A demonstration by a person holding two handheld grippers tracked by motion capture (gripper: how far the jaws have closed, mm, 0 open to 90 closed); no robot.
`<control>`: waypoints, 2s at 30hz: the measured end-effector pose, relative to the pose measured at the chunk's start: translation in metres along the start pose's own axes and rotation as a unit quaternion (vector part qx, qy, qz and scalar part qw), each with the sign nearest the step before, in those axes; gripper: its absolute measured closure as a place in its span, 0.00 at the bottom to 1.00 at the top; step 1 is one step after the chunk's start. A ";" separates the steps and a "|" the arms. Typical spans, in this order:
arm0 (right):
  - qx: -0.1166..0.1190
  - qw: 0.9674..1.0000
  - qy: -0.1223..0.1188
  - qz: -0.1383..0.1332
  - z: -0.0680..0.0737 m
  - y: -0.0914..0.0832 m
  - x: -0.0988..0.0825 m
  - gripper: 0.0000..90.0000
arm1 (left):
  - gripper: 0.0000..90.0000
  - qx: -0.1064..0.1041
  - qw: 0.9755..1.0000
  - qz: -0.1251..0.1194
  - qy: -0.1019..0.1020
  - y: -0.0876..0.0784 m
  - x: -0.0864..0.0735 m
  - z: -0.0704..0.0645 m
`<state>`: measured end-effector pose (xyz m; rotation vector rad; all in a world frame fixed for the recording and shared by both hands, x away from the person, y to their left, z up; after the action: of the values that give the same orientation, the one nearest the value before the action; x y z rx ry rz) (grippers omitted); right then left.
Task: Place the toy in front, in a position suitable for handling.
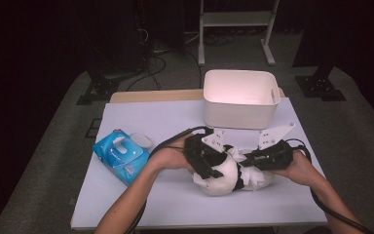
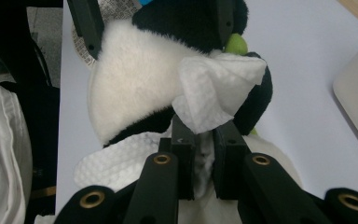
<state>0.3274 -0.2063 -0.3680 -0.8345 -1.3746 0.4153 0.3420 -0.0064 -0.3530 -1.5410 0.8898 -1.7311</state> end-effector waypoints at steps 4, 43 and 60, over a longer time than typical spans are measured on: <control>-0.005 1.000 0.001 -0.002 0.006 -0.001 -0.003 0.89 | 0.22 -0.005 1.000 -0.004 -0.022 -0.005 0.001 0.004; -0.017 1.000 0.013 0.006 0.002 -0.003 -0.005 0.90 | 0.20 0.075 0.995 0.041 -0.054 -0.016 -0.010 -0.008; -0.030 0.999 0.002 0.019 0.012 -0.019 -0.015 0.89 | 0.24 0.049 0.997 0.024 -0.059 -0.002 -0.015 -0.008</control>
<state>0.3090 -0.2260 -0.3645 -0.9116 -1.3751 0.4024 0.3355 0.0074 -0.3607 -1.5282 0.7661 -1.6083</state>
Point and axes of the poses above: each handheld gripper's, and its own axes: y roughly forward along the jaws, x roughly out of its top, z roughly to its left, the point moved 3 cm from there along y, roughly forward along the jaws, and after that the axes turned 5 degrees about z, right-handed, at the moved point
